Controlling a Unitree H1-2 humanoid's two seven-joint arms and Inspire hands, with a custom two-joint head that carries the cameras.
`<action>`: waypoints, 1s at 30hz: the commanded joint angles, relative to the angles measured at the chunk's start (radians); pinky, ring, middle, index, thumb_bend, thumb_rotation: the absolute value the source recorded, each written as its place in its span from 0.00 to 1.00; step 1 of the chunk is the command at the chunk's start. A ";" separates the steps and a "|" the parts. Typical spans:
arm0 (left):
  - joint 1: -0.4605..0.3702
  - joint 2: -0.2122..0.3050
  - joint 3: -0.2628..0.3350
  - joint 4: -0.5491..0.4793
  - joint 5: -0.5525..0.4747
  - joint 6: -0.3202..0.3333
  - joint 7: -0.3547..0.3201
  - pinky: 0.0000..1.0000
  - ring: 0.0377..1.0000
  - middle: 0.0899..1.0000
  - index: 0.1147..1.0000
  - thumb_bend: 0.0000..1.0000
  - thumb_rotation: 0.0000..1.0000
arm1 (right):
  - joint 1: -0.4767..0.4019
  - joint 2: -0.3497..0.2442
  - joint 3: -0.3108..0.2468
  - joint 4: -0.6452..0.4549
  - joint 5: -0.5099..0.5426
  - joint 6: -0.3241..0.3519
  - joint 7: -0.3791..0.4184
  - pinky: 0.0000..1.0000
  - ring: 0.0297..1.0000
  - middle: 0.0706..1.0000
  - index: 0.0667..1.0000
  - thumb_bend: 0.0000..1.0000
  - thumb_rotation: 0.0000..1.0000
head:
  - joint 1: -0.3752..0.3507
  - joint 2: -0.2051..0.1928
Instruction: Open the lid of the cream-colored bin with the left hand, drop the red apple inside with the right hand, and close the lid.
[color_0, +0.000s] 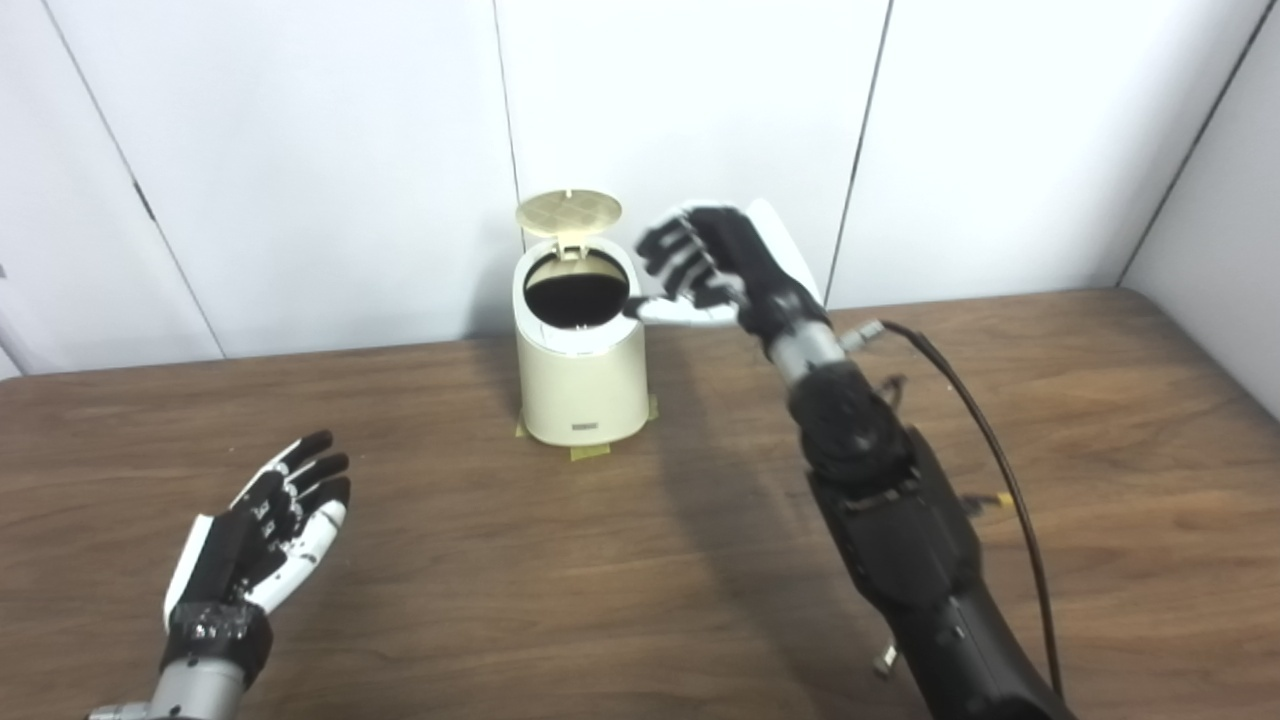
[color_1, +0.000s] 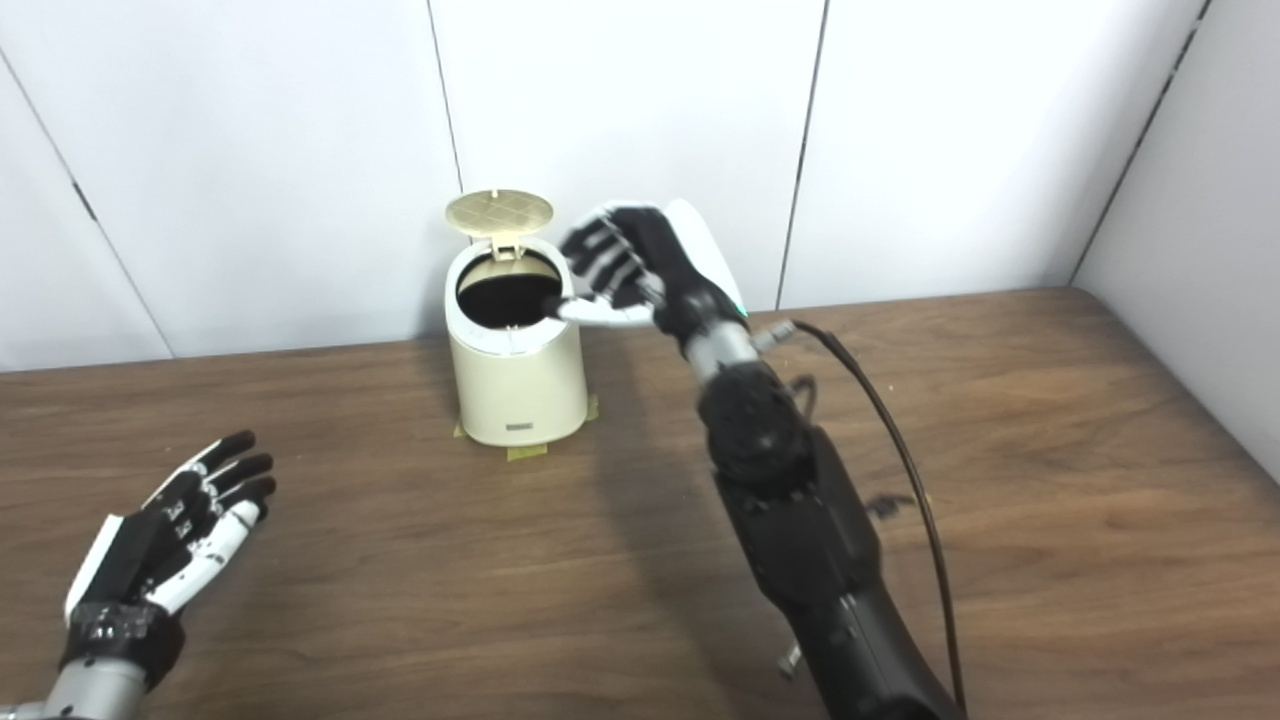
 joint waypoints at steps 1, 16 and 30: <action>-0.062 0.027 -0.009 -0.003 0.012 -0.026 0.002 0.83 0.82 0.82 0.86 0.29 0.28 | 0.008 -0.004 -0.034 -0.081 0.068 0.037 0.031 0.44 0.42 0.45 0.49 0.51 0.00 | 0.000 0.002; -0.334 0.092 -0.118 0.082 0.015 0.051 -0.072 0.85 0.89 0.92 0.95 0.34 0.39 | 0.347 0.013 -0.111 -0.239 0.342 0.006 0.105 0.80 0.87 0.88 0.84 0.57 0.79 | 0.057 -0.003; -0.644 0.088 -0.242 0.314 0.139 0.000 -0.076 0.83 0.89 0.88 0.91 0.41 0.57 | 0.440 0.039 -0.115 -0.210 0.467 -0.144 0.104 0.78 0.88 0.89 0.85 0.58 0.84 | 0.076 -0.028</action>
